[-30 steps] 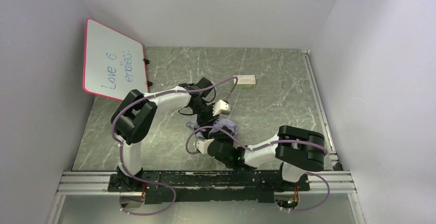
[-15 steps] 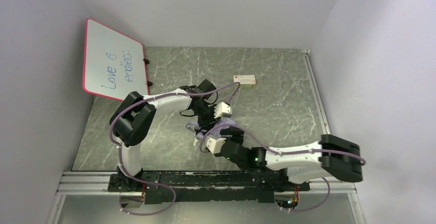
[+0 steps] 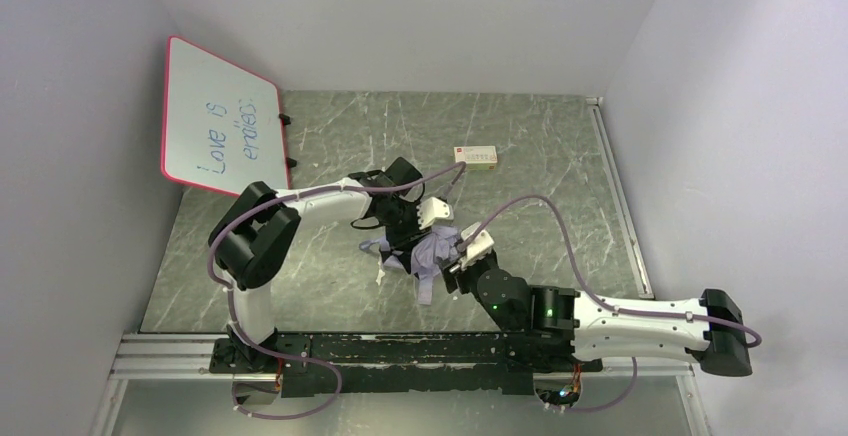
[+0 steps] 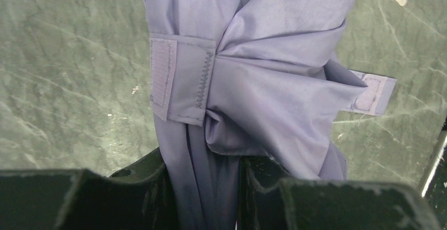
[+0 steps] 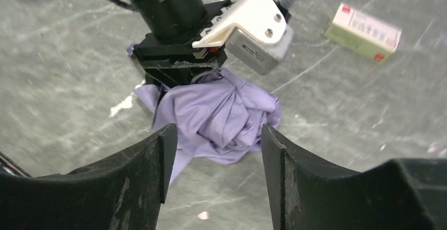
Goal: Put away the umbrella
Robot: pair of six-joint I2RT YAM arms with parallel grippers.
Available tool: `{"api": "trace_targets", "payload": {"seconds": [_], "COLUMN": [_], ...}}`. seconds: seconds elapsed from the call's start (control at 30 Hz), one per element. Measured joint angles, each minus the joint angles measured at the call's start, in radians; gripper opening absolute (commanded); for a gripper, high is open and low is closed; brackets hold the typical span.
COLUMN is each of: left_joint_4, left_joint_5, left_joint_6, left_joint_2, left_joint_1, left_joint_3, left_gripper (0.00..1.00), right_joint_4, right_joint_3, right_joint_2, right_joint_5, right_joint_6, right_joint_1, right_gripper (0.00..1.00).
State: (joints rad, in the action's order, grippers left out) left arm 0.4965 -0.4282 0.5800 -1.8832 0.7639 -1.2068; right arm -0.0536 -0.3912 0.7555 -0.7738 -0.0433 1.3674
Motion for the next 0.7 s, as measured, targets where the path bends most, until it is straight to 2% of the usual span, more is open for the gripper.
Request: {"api": "trace_targets", "payload": {"seconds": [0.27,0.47,0.6,0.7], "left_joint_4": [-0.071,-0.153,-0.169,-0.176], "left_joint_5": [0.065,0.139,0.169,0.187], "left_joint_6": [-0.027,-0.018,-0.017,-0.017], "left_joint_2": [0.013,0.049,0.051,0.051], "left_joint_1": [0.000,0.000,0.000,0.000], "left_joint_3": [0.022,0.077,0.080,0.080], "left_gripper": [0.05,0.05,0.05,0.05], "right_joint_4": [0.182,0.349,0.384,0.368], "right_joint_3": [-0.077,-0.089,-0.080,-0.068], "right_joint_2": [0.066,0.169,0.212,0.241], "right_joint_5": [-0.105,-0.105,-0.056,0.021], "right_joint_6": [-0.577,-1.004,-1.149,-1.164], "right_joint_1": [0.000,-0.008,-0.037,-0.106], "right_gripper": [0.60,0.57,0.58,0.61]}}
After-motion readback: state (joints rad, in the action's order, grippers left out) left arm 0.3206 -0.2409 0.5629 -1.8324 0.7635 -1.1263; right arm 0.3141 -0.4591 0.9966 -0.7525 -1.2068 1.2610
